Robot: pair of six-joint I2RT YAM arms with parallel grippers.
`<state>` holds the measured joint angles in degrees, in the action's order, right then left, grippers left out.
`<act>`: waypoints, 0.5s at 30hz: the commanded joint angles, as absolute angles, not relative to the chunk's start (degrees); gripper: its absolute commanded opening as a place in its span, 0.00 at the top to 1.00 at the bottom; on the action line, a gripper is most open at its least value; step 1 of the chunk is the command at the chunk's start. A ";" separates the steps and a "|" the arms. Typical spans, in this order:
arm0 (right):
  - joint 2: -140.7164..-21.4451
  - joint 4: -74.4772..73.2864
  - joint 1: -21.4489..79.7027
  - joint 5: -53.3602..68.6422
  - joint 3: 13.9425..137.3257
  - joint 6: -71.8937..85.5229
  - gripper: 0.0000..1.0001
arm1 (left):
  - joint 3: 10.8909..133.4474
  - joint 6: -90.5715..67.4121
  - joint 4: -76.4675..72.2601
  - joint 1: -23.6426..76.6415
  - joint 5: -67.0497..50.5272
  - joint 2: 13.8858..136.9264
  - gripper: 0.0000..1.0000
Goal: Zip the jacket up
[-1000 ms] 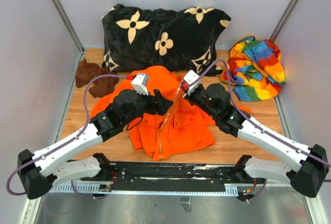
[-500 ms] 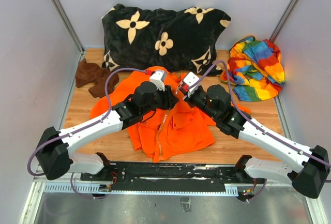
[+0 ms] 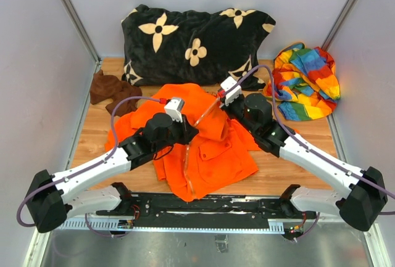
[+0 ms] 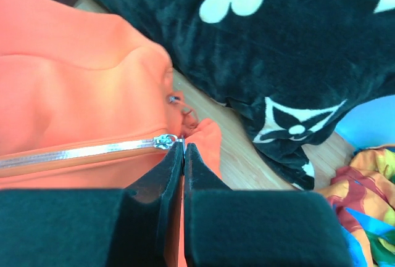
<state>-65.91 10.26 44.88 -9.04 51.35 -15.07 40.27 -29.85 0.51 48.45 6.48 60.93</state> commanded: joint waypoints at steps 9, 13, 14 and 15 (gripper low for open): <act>-65.82 14.14 31.16 -11.22 56.72 -10.61 0.99 | 31.71 -34.30 10.84 48.08 14.62 53.35 1.00; -64.99 13.44 28.01 -10.64 56.71 -9.12 0.99 | 31.80 -34.20 12.65 48.10 17.82 52.78 1.00; -64.70 13.14 27.17 -10.61 56.67 -8.64 0.99 | 32.12 -34.10 13.11 48.08 18.74 52.78 1.00; -64.47 12.87 26.41 -10.49 56.61 -8.16 0.99 | 32.54 -33.98 13.62 48.00 19.60 52.88 1.00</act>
<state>-66.74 9.19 31.16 -5.67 53.43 -9.69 32.91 -34.04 4.99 48.45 13.65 53.49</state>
